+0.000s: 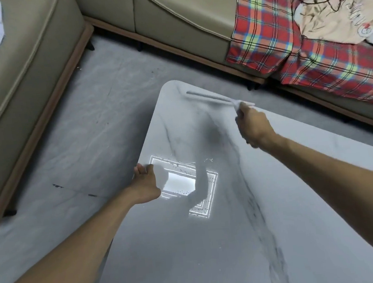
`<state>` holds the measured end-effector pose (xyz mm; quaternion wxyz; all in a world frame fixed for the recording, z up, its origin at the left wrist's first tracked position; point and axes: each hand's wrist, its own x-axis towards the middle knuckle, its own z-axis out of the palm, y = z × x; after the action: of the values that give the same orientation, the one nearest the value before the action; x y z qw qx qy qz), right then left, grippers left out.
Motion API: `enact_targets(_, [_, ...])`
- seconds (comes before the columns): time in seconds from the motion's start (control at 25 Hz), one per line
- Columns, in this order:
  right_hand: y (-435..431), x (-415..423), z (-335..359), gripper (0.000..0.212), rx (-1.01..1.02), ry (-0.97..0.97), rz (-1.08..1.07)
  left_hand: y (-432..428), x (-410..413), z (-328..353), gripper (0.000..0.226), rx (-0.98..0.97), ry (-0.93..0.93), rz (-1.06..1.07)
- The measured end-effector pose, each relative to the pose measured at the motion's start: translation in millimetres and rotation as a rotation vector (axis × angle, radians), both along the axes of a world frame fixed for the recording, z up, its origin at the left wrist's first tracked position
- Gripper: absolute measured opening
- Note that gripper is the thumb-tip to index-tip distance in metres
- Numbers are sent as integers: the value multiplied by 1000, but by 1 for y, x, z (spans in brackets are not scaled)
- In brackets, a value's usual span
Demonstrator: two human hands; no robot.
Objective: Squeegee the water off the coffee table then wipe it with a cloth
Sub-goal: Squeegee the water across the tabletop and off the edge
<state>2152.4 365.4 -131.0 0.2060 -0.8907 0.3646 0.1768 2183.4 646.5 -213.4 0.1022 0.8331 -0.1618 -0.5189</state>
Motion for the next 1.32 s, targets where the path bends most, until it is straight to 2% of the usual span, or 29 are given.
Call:
enact_targets(0.12, [-3,26,-15,29,59,59,-139,1,-1,-4,69,0,-39,-27])
enact_targets(0.32, [27,-43,-22,36,-5,122,64,1,-2,-3,69,-5,-28,-21])
enact_targets(0.44, [47,-101,-12,48,50,188,143,2,-2,0,74,-15,-15,-3])
enact_targets(0.52, [55,-119,3,43,120,226,116,3,-3,1,77,-24,-5,13])
enact_targets(0.64, [52,-85,17,25,90,122,98,6,-4,0,78,-44,-8,23])
enact_targets(0.8, [57,26,-1,11,140,-63,-58,17,-1,-9,75,-97,-25,42])
enact_targets(0.92, [78,64,-26,28,155,-43,-133,28,2,-18,78,-130,-56,74])
enact_targets(1.04, [106,31,-44,51,59,5,77,37,2,-25,83,-149,-14,137])
enact_targets(1.12, [116,-11,-47,56,67,22,218,44,1,-27,73,-211,-7,287])
enact_targets(1.2, [113,-56,-44,58,100,55,317,50,0,-26,56,-288,-100,472])
enact_targets(1.32, [97,-119,-28,60,122,138,408,56,-6,-25,47,-370,-225,616])
